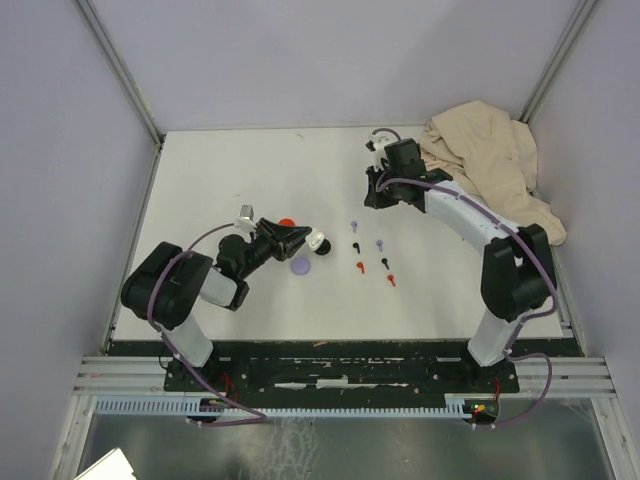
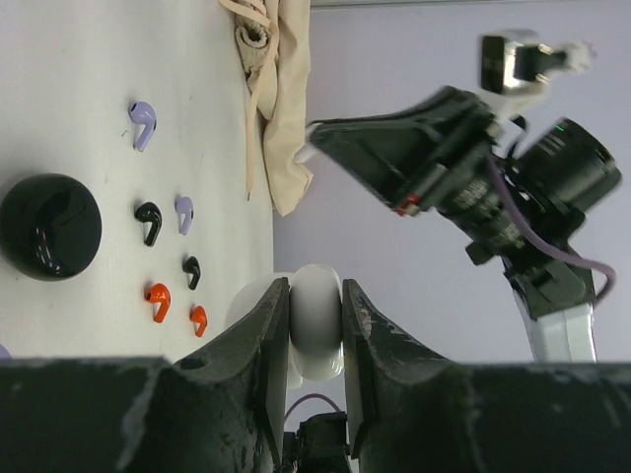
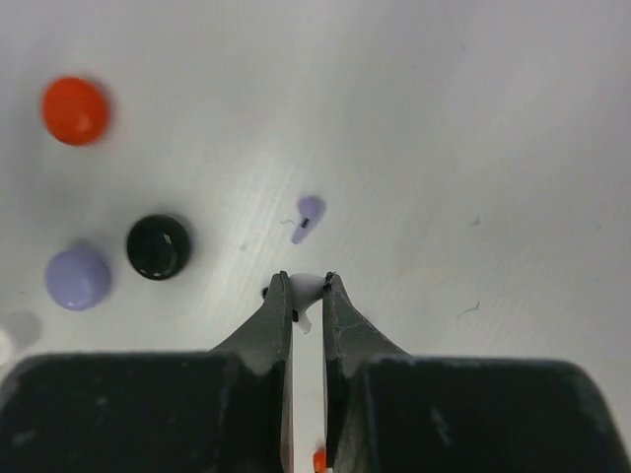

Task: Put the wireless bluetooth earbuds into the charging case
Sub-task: Pick up the earbud from the center of the board, then place the earbud in the charging case.

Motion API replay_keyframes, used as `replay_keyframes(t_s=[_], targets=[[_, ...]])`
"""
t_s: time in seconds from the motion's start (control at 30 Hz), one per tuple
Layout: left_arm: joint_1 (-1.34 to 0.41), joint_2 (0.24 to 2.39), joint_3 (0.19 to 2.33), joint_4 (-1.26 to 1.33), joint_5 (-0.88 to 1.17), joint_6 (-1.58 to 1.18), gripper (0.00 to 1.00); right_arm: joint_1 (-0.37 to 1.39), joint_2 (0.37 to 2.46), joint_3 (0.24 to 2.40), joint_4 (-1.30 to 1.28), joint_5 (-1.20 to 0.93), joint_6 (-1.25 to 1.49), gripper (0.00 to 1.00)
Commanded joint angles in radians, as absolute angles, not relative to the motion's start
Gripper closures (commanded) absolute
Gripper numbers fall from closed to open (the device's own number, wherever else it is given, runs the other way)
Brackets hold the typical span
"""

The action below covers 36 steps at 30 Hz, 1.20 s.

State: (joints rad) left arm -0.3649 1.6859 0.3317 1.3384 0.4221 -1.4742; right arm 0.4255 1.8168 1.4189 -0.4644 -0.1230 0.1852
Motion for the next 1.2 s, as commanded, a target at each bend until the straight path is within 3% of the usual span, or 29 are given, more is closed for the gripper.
replay_keyframes(t_s=[0.0, 0.2, 0.63, 1.17], targets=[[-0.379, 1.715, 0.362, 1.450, 0.437, -1.532, 0.97, 0.461, 1.624, 1.297, -0.173, -0.241, 0.177, 0.98], [-0.391, 1.774, 0.365, 1.532, 0.433, -1.589, 0.97, 0.584, 1.463, 1.082, 0.098, -0.216, 0.146, 0.98], [-0.406, 1.784, 0.360, 1.572, 0.432, -1.624, 0.97, 0.746, 1.423, 0.846, 0.486, -0.072, 0.063, 0.98], [-0.406, 1.789, 0.364, 1.596, 0.439, -1.642, 0.97, 0.800, 1.425, 0.799, 0.565, -0.054, 0.032, 0.98]])
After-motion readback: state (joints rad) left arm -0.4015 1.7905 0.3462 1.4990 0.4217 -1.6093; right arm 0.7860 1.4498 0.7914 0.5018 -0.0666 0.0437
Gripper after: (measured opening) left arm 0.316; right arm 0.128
